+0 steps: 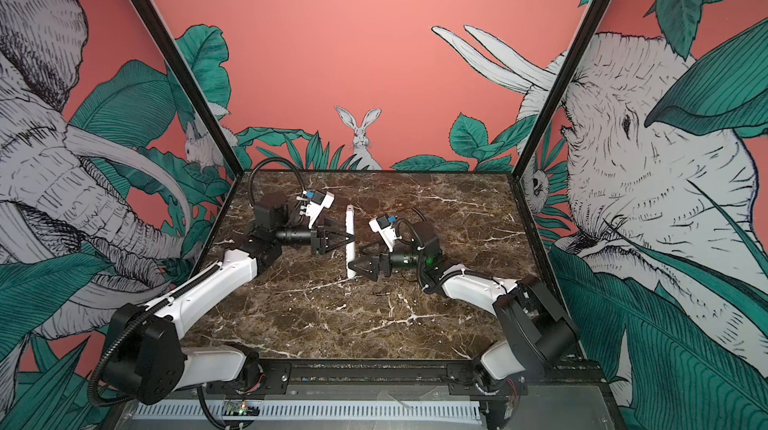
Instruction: Load the batteries into the remote control
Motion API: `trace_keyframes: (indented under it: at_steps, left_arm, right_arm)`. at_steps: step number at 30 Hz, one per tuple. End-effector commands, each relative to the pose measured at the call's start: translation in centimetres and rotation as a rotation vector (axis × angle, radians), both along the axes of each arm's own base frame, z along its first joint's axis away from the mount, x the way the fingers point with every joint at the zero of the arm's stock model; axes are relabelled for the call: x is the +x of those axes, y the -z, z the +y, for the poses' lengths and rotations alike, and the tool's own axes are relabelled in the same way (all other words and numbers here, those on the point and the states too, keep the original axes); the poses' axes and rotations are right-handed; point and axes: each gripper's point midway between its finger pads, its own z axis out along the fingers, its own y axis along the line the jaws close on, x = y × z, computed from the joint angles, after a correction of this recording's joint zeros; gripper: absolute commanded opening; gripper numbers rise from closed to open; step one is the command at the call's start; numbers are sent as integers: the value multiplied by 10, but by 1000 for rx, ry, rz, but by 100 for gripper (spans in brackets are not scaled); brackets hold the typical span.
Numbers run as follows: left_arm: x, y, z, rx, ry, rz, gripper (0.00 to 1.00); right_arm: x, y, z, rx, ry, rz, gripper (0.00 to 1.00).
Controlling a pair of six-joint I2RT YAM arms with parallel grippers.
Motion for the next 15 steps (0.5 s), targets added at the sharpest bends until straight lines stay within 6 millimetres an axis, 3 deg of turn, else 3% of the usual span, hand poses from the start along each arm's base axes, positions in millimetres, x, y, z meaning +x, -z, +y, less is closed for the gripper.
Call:
trace_keyframes:
  at_steps: [1, 5, 9, 15]
  left_arm:
    - [-13, -24, 4, -73, 57, -67, 39]
    - [-17, -29, 4, -91, 81, -67, 39]
    - [-17, -29, 5, -92, 85, -65, 38]
    - [-16, -28, 6, -92, 84, -60, 38]
  right_arm:
    - [-7, -23, 13, 80, -58, -71, 96]
    - [-10, -29, 18, 127, -77, -68, 86]
    - [-9, -32, 21, 149, -82, -73, 67]
    - [-10, -33, 21, 147, -83, -78, 47]
